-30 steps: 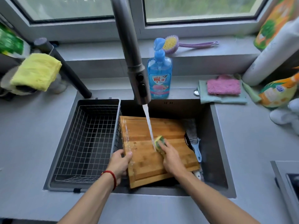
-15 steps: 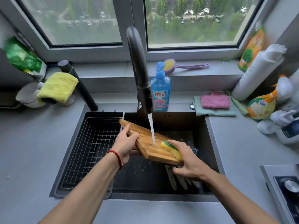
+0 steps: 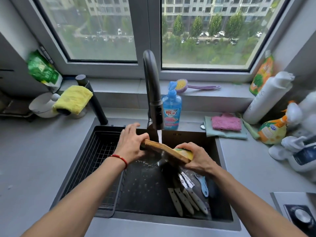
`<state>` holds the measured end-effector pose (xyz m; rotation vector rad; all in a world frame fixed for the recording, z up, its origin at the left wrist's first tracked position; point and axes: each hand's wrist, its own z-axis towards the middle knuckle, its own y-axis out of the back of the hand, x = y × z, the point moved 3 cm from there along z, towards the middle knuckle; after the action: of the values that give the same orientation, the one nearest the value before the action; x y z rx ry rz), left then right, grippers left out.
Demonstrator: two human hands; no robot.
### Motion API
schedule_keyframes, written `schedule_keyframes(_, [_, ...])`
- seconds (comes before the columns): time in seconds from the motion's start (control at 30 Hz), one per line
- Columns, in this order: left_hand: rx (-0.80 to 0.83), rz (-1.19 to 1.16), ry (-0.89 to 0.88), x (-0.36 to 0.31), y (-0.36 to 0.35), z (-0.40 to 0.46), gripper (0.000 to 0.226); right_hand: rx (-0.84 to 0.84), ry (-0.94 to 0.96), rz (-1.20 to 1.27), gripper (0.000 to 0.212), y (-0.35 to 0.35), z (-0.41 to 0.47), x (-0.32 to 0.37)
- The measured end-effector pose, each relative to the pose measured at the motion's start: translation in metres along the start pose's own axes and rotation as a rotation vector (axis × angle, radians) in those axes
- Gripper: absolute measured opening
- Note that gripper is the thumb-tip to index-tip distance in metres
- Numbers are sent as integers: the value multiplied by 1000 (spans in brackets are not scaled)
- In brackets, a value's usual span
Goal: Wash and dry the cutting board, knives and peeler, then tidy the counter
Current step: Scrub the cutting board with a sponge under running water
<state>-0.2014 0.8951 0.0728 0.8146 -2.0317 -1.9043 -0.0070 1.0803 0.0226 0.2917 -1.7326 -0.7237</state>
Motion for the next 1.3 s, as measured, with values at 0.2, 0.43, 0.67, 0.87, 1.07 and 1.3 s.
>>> schedule_keyframes(0.2, [14,-379,-331,-24,15,-7,14,-52,80,25,56,5,-9,2])
schedule_keyframes(0.43, [-262,-680,-125,-15,2,-49,26,-178,187,-14,61,42,-3,19])
schedule_keyframes(0.67, [-262,-1068,143,-22,-26,-71,24,-375,122,-23,57,43,-7,9])
schedule_keyframes(0.87, [-215,-1318,340,-21,-51,-81,38,-450,36,5,46,26,-10,4])
schedule_keyframes(1.07, [-209,-1449,571,-10,-74,-65,29,-629,-158,164,40,2,-19,-2])
schedule_keyframes(1.3, [-171,-1463,763,5,-98,-31,20,-716,-706,494,47,-63,-27,-38])
